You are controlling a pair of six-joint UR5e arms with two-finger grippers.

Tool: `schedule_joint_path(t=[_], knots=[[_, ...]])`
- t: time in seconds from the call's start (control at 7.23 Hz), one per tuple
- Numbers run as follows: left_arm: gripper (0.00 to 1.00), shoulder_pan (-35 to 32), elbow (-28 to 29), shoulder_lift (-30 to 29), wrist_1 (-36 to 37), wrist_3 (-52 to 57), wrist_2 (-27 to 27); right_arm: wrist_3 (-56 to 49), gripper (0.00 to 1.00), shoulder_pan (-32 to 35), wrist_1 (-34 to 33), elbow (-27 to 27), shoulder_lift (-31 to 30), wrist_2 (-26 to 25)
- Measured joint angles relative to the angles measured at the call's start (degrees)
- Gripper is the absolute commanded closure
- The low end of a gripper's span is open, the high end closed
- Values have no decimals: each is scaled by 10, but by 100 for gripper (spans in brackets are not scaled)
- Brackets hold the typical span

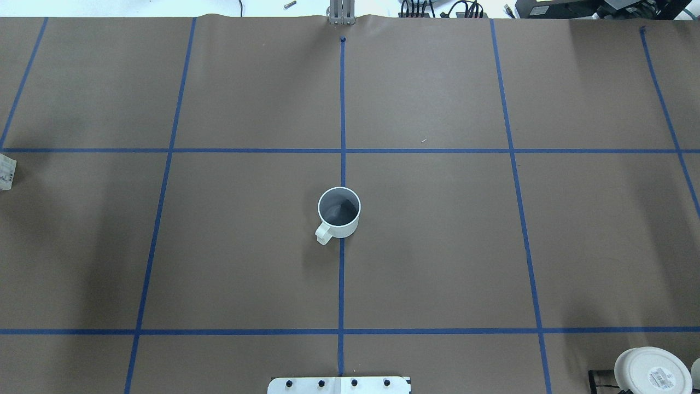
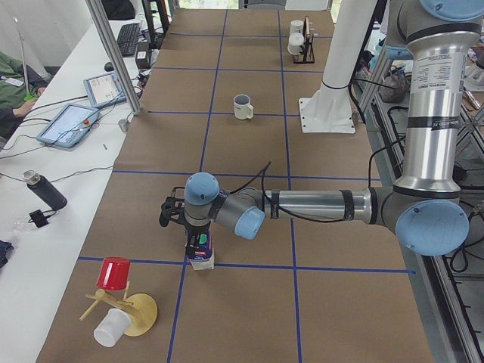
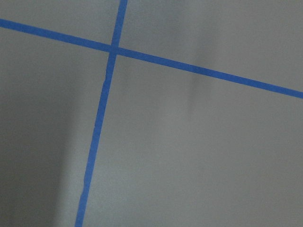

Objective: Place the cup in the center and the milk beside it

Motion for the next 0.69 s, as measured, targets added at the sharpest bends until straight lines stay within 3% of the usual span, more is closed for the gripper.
schedule_joint_path(t=[0.14, 0.28, 0.69], knots=[[3, 4, 12, -3, -12, -1, 2, 0, 0, 0, 0, 0, 0, 0], [13, 9, 16, -5, -17, -1, 3, 0, 0, 0, 0, 0, 0, 0], [86, 15, 22, -5, -30, 0, 3, 0, 0, 0, 0, -1, 1, 0]])
